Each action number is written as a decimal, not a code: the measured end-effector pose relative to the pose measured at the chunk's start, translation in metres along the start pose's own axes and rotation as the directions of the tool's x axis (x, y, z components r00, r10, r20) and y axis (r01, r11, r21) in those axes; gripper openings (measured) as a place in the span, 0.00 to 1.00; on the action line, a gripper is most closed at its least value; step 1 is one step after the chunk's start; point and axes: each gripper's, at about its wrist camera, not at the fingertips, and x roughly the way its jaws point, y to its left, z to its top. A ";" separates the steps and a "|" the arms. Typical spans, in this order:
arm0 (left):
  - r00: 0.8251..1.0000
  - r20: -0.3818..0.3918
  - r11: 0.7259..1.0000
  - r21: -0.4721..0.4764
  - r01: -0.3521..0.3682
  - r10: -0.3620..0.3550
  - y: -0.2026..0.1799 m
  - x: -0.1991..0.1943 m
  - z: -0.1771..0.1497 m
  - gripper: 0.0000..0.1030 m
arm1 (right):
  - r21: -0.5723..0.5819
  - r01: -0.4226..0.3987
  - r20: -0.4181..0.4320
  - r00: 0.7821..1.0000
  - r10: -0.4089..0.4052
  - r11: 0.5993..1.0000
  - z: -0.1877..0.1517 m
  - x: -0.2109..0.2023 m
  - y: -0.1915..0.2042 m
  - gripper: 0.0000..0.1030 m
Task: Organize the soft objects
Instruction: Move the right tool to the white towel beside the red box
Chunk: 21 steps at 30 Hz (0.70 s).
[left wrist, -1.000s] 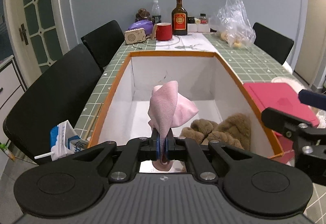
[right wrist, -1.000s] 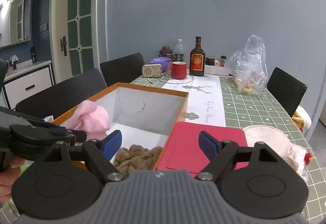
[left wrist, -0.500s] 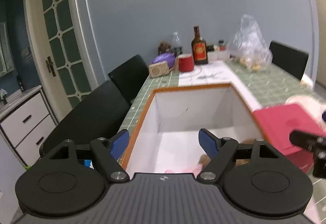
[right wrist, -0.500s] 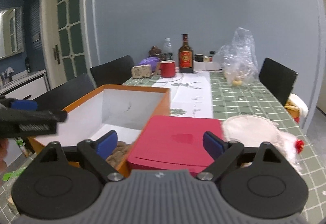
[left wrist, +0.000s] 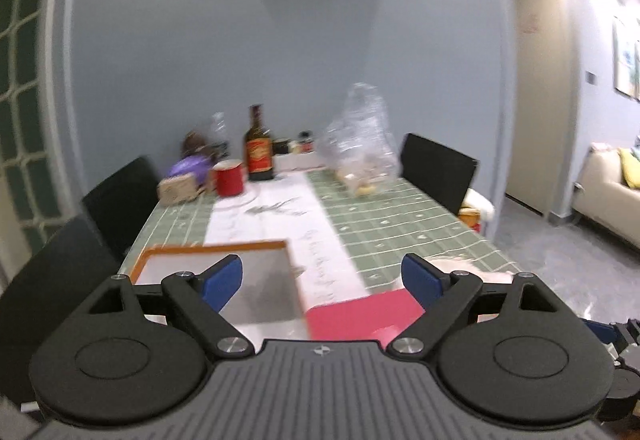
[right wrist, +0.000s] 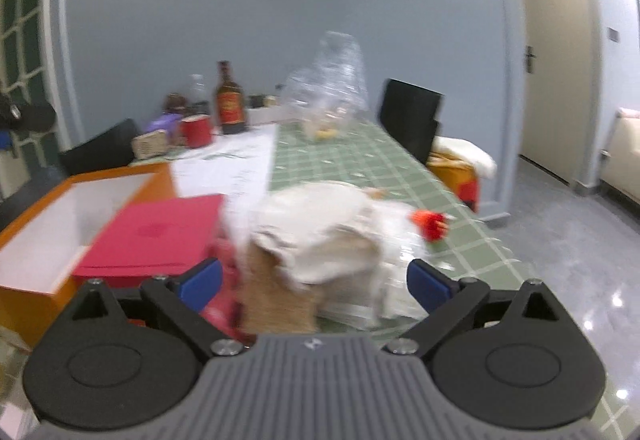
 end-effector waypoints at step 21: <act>0.995 -0.047 0.995 0.049 0.089 -0.087 -0.035 0.053 -0.009 1.00 | 0.088 0.086 -0.050 0.995 -0.082 0.992 -0.024 0.071 -0.046 0.97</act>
